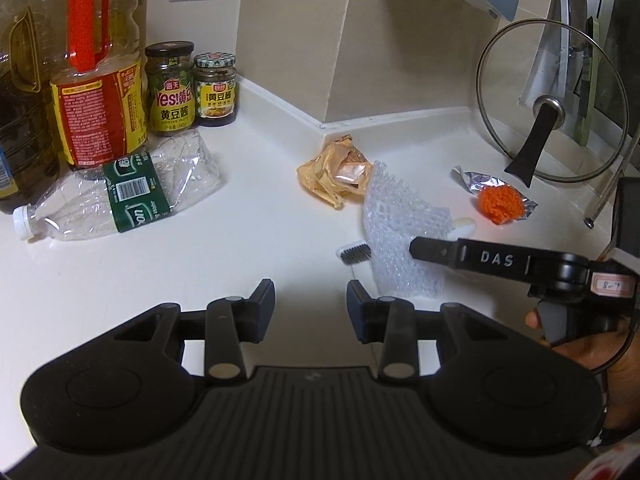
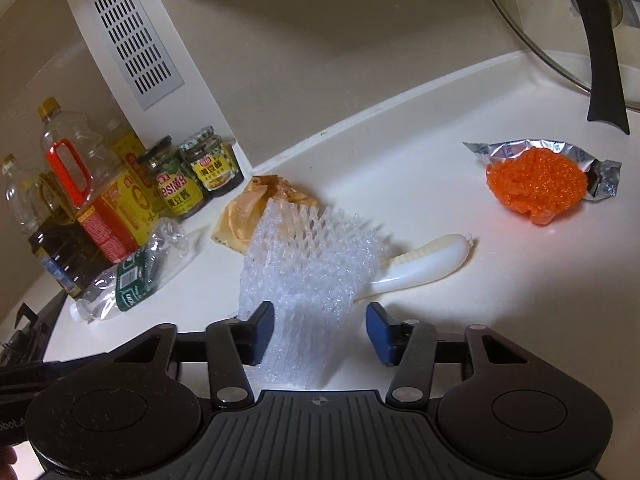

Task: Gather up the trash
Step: 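Grasp the clear bubble wrap with the right tool, then grasp the white toothbrush with the left tool while the right tool holds the bubble wrap, then carry the toothbrush and bubble wrap down over the wastebasket, then open both tools to drop the toothbrush and bubble wrap into the wastebasket, then raise both tools back toward the counter litter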

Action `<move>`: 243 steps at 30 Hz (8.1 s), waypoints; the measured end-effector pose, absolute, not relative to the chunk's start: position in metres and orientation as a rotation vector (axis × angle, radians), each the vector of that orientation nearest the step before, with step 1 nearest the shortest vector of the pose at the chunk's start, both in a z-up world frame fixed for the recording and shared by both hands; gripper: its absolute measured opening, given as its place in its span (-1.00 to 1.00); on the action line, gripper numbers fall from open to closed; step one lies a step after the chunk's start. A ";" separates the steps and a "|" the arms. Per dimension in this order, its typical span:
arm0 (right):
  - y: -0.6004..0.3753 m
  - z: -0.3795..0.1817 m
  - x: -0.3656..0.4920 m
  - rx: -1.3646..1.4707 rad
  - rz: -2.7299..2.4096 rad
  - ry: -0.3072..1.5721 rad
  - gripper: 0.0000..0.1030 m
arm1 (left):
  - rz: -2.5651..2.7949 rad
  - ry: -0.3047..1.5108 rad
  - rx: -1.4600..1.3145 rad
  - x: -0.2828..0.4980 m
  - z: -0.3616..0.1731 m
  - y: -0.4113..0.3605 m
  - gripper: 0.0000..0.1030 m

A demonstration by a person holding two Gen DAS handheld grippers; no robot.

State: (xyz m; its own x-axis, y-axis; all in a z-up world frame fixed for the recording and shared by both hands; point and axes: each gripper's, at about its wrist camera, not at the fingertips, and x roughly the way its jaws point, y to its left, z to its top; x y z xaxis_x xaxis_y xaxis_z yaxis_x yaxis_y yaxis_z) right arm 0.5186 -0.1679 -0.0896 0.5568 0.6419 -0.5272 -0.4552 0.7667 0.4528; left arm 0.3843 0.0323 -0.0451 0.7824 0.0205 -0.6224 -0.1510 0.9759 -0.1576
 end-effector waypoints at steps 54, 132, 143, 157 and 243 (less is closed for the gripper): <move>-0.312 -0.079 0.493 0.363 0.449 0.629 -0.84 | -0.270 0.755 0.103 0.519 -0.079 -0.049 -0.17; -0.188 -0.096 0.204 0.203 0.666 0.792 -0.84 | -0.191 0.775 -0.245 0.177 -0.088 0.055 -0.66; -0.169 -0.133 0.208 0.120 0.652 0.898 -0.84 | -0.127 0.835 -0.298 0.169 -0.133 0.057 -0.66; -0.144 -0.204 0.229 0.018 0.639 1.051 -0.84 | -0.015 0.963 -0.371 0.177 -0.210 0.061 -0.66; -0.158 -0.163 0.227 0.195 0.649 1.042 -0.07 | -0.034 0.967 -0.337 0.164 -0.162 0.056 -0.23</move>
